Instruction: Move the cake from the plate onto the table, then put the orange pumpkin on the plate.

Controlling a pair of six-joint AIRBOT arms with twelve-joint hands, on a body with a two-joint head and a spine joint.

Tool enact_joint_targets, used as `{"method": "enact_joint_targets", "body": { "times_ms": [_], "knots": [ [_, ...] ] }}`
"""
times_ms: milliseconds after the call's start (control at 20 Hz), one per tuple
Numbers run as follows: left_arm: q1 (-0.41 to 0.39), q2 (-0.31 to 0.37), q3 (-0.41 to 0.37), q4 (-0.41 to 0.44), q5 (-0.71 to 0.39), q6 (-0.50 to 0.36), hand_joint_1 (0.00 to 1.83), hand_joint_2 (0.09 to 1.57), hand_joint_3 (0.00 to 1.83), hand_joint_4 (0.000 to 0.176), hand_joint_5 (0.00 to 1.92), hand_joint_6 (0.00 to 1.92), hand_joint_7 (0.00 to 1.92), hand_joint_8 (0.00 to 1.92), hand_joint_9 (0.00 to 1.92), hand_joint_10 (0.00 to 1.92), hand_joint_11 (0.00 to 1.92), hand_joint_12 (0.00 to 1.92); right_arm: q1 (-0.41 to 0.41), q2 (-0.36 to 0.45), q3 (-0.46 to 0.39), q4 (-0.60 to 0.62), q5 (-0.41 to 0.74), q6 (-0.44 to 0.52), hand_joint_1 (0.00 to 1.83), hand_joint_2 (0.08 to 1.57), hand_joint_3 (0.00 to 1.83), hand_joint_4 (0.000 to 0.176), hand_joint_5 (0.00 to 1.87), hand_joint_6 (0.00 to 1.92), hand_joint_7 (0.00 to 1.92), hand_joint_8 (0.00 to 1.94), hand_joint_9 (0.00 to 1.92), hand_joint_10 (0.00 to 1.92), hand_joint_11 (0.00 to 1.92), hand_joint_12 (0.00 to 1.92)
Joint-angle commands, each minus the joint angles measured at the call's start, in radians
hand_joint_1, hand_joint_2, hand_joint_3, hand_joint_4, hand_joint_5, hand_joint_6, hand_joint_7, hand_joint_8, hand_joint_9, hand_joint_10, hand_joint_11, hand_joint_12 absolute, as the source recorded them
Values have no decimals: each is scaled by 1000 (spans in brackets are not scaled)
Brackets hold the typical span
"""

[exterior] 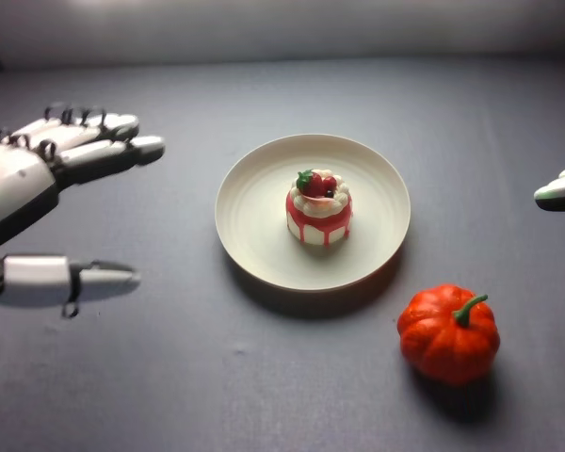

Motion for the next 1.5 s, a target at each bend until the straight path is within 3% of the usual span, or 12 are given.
{"method": "enact_joint_targets", "body": {
  "times_ms": [0,100,350,500,600,650,1100,1250,1300,1350,1400,1450],
  "knots": [
    [-36,-12,14,10,-86,-18,630,1007,0,110,271,4,124,4,86,4,0,334,17,2,3,29,115,13,741,1201,0,0,500,1,533,4,506,5,105,962],
    [-136,-53,58,75,-21,-43,623,1019,4,130,265,2,133,1,97,2,0,372,19,2,3,22,115,16,757,1193,0,0,514,5,579,17,550,20,129,971],
    [-358,-165,167,263,143,-119,524,974,0,133,283,5,181,6,153,9,0,470,20,1,2,11,115,20,806,1190,0,0,541,1,601,1,573,5,137,988],
    [-458,-229,218,359,238,-150,573,962,1,137,306,0,242,0,274,4,0,750,24,1,6,11,115,20,815,1205,0,0,528,0,632,3,591,6,59,1139],
    [-493,-259,242,398,289,-157,516,968,3,158,247,0,246,2,272,0,35,779,33,2,9,8,115,20,832,1186,0,0,563,4,677,13,641,22,32,1350],
    [-515,-283,265,429,333,-163,564,963,0,148,244,0,246,1,273,1,37,782,39,3,12,6,115,20,829,1175,0,0,567,2,637,2,619,10,42,1350],
    [-563,-431,400,519,518,-195,700,873,0,176,248,0,288,5,320,8,25,983,54,5,21,7,115,20,927,1151,0,0,824,19,836,36,852,77,358,1233],
    [-568,-468,424,537,549,-196,753,855,0,154,301,12,349,7,391,5,127,1027,57,5,23,6,115,20,981,1141,0,0,870,11,828,14,838,56,376,1127],
    [-568,-480,430,547,561,-196,749,856,0,148,312,15,374,17,403,9,122,1026,57,5,24,6,115,20,1088,1163,6,0,860,922,805,2,798,25,285,1179],
    [-568,-487,434,556,570,-199,722,856,0,129,309,5,409,8,416,6,124,998,57,5,24,6,115,20,1037,1140,2,0,725,507,773,5,738,5,228,1129],
    [-568,-494,436,571,578,-207,759,855,0,78,361,3,424,2,409,1,118,928,57,5,25,6,115,20,1074,1174,3,0,818,1049,836,22,801,27,283,1163],
    [-568,-502,441,590,587,-218,801,849,0,62,394,10,442,6,419,5,119,915,58,5,25,6,116,20,1066,1200,6,0,797,1221,853,23,826,36,292,1192]
  ]
}}
